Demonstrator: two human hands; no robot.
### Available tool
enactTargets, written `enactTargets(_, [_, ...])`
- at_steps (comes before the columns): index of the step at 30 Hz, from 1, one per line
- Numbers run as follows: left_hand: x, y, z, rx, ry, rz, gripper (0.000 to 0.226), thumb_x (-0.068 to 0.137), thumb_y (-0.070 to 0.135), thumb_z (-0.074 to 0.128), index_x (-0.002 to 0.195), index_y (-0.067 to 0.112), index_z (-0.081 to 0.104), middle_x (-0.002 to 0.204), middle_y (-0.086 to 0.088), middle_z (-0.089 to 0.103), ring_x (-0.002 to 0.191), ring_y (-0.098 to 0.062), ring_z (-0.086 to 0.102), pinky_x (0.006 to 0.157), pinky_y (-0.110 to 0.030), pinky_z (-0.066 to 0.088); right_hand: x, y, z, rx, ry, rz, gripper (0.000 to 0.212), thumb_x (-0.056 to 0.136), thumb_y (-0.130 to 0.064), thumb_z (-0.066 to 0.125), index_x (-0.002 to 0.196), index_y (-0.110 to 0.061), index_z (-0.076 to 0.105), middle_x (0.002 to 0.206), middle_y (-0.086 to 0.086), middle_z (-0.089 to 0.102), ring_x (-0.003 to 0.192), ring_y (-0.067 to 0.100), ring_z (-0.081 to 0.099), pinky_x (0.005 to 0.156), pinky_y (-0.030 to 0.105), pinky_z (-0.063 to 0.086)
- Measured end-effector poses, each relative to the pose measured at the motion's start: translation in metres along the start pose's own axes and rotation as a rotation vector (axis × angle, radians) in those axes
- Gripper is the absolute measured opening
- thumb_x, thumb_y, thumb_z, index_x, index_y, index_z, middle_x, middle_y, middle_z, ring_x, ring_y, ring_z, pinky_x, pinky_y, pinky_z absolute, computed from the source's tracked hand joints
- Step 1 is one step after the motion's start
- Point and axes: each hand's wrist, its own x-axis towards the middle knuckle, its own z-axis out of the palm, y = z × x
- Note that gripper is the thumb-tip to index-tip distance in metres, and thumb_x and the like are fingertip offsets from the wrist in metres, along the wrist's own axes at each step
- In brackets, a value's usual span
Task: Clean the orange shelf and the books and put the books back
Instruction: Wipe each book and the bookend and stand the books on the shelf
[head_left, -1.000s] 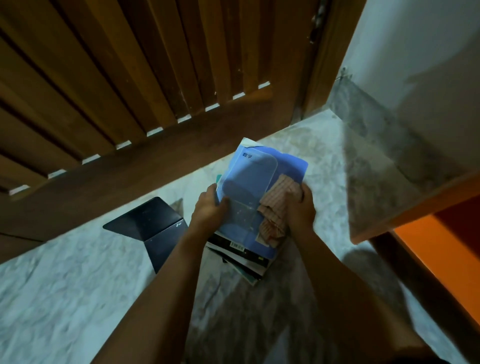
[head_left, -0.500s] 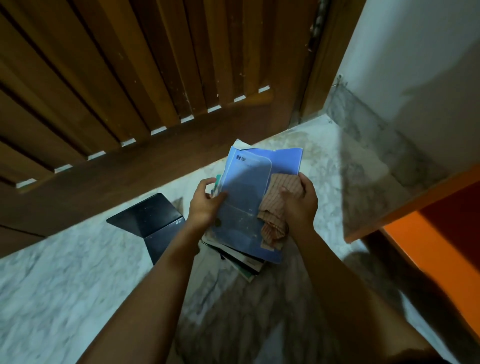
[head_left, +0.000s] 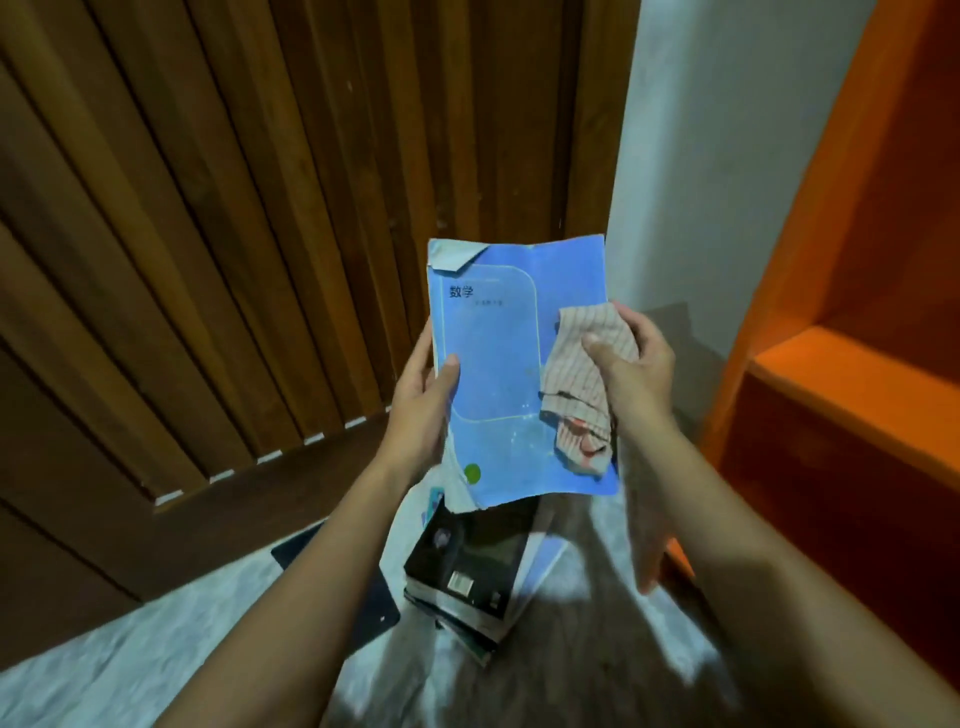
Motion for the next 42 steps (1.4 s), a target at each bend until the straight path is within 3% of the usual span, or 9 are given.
enactTargets(4, [-0.003,0.062,0.019,0.007,0.028,0.219,0.046,0.101,0.014,0.038,0.142,0.032,0.03,0.129,0.005,0.059,0.108,-0.018,0.065,0.08,-0.036,0.058,0.012,-0.068,0.008,-0.025,0.012,-0.174,0.022,0.083,-0.007,0.066,0.098,-0.022,0.059,0.105,-0.002,0.063,0.102,0.016,0.061,0.09,0.04,0.052])
enactTargets(12, [-0.023,0.099,0.023,-0.077,0.088,0.304,0.049,0.099,0.017,0.044,0.141,0.038,0.031,0.137,-0.001,0.053,0.111,-0.023,0.063,0.08,-0.044,0.058,0.003,-0.118,0.032,-0.073,0.196,-0.374,0.014,0.086,-0.011,0.06,0.091,-0.024,0.062,0.099,0.001,0.067,0.094,0.014,0.062,0.083,0.032,0.052])
enactTargets(15, [-0.028,0.103,0.024,-0.096,0.05,0.29,0.047,0.099,0.016,0.044,0.138,0.04,0.033,0.136,0.001,0.053,0.108,-0.02,0.065,0.076,-0.039,0.059,-0.005,-0.13,0.052,-0.119,0.203,-0.429,0.016,0.087,-0.013,0.057,0.1,-0.023,0.059,0.108,-0.001,0.058,0.095,0.009,0.055,0.083,0.014,0.044])
enactTargets(18, [-0.03,0.103,0.025,-0.11,0.026,0.278,0.046,0.098,0.018,0.046,0.134,0.043,0.035,0.138,-0.003,0.052,0.112,-0.025,0.063,0.081,-0.043,0.058,-0.015,-0.133,0.07,-0.153,0.202,-0.434,0.014,0.088,-0.009,0.056,0.098,-0.016,0.06,0.106,0.0,0.046,0.091,0.009,0.05,0.078,0.007,0.039])
enactTargets(22, [-0.031,0.1,0.023,-0.155,0.03,0.265,0.044,0.097,0.017,0.046,0.131,0.044,0.037,0.136,-0.004,0.054,0.11,-0.024,0.063,0.081,-0.042,0.058,-0.018,-0.122,0.079,-0.197,0.186,-0.405,0.011,0.087,-0.011,0.059,0.093,-0.01,0.068,0.102,0.009,0.059,0.084,0.005,0.051,0.069,-0.002,0.035])
enactTargets(26, [-0.031,0.093,0.021,-0.182,0.033,0.254,0.047,0.097,0.016,0.047,0.135,0.042,0.036,0.134,-0.003,0.056,0.109,-0.024,0.064,0.08,-0.041,0.058,-0.031,-0.112,0.082,-0.224,0.092,-0.383,0.023,0.091,-0.017,0.059,0.108,-0.006,0.068,0.11,0.006,0.062,0.091,0.006,0.053,0.065,-0.005,0.036])
enactTargets(33, [-0.025,0.087,0.016,-0.193,-0.003,0.204,0.05,0.097,0.017,0.046,0.142,0.034,0.032,0.136,-0.006,0.054,0.112,-0.027,0.062,0.081,-0.037,0.058,-0.045,-0.092,0.08,-0.276,-0.055,-0.351,0.039,0.093,-0.031,0.053,0.13,-0.017,0.052,0.127,-0.005,0.049,0.11,0.001,0.045,0.081,-0.006,0.031])
enactTargets(37, [-0.027,0.078,0.012,-0.272,0.004,0.139,0.05,0.098,0.016,0.045,0.143,0.034,0.032,0.129,-0.004,0.061,0.111,-0.029,0.063,0.082,-0.041,0.057,-0.038,-0.088,0.071,-0.252,-0.008,-0.304,0.027,0.088,-0.018,0.062,0.114,-0.016,0.064,0.115,-0.001,0.064,0.105,0.011,0.057,0.092,0.022,0.048])
enactTargets(42, [-0.028,0.079,0.013,-0.241,-0.022,0.107,0.05,0.098,0.016,0.043,0.143,0.036,0.031,0.131,-0.004,0.059,0.108,-0.027,0.064,0.074,-0.035,0.059,-0.022,-0.112,0.069,-0.231,-0.002,-0.357,0.024,0.087,-0.012,0.062,0.11,-0.017,0.067,0.112,-0.002,0.065,0.101,0.006,0.057,0.077,-0.004,0.038])
